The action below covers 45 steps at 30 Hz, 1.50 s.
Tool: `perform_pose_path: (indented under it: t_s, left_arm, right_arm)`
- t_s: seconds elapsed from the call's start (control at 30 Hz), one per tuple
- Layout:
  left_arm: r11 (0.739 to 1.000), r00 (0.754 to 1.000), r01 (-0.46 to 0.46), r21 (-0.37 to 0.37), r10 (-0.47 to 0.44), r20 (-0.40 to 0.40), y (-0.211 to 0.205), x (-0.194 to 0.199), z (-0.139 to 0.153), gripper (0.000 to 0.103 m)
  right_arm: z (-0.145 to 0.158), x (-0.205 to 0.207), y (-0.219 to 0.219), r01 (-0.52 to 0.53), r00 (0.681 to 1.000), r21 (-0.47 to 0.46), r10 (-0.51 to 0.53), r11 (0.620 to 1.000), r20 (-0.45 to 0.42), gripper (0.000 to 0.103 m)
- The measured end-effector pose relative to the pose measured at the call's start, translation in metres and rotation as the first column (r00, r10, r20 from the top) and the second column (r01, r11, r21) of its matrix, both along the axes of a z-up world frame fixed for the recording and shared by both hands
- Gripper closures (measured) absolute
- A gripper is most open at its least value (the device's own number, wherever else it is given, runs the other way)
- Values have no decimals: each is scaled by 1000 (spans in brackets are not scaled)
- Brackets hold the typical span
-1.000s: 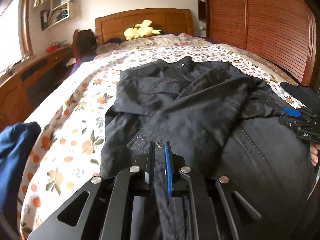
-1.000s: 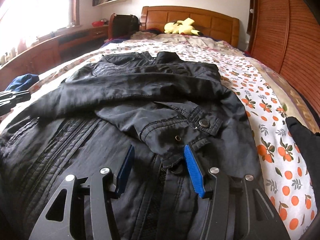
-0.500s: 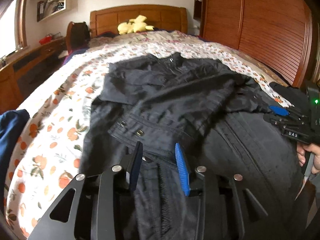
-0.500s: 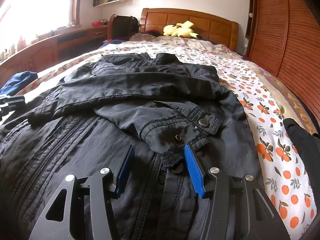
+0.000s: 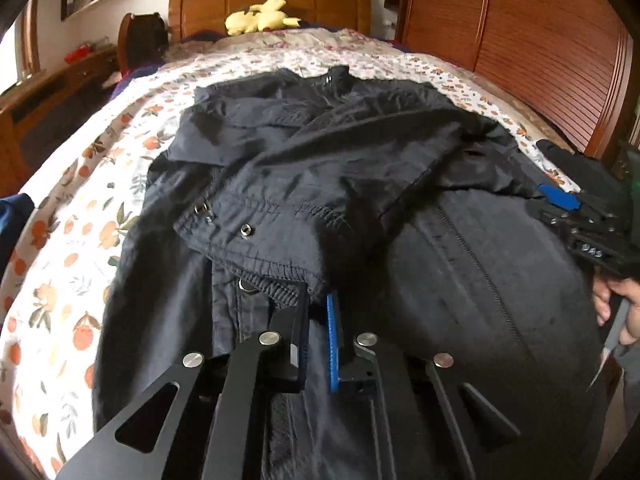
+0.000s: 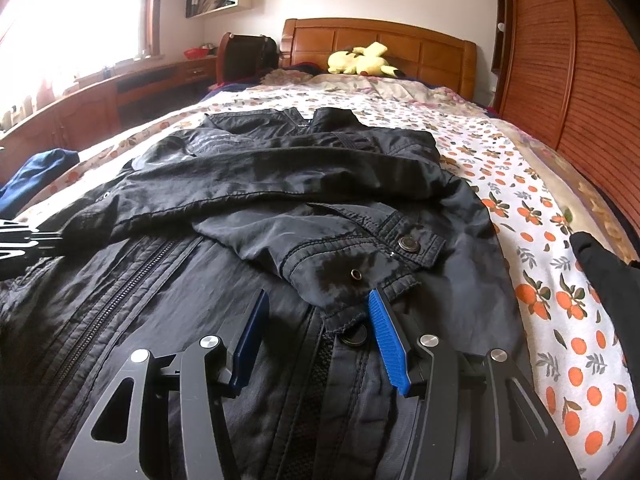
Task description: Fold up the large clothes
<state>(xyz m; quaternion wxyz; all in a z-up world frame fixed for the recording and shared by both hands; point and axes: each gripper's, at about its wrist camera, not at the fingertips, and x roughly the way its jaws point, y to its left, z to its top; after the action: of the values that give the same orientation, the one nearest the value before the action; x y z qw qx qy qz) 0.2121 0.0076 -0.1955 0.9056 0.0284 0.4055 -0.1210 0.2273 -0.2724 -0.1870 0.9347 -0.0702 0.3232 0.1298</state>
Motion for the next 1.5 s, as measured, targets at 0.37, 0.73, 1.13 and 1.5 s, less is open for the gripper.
perform_pose_path:
  t_s: [0.37,0.73,1.13,1.5]
  left_arm:
    - [999,1000,8,41,-8,6,-22,-41,18,99]
    - [990,988,-136,32,133,75,15,-71,43,33]
    - [988,979,-153,1,152,133,66,-113,57,3]
    - [993,990,-114,-28,116,82,93,-103,25,3]
  right_arm:
    - [1,3,-4,-13,1000,33,14,999,-12,50]
    - [1,3,-3,-13,1000,31,14,999,-12,50]
    - [24,-20,-20,78,997,-9,-78,997,8,50]
    - [21,-71,-74,239,964,-69,-245,969,-99,50]
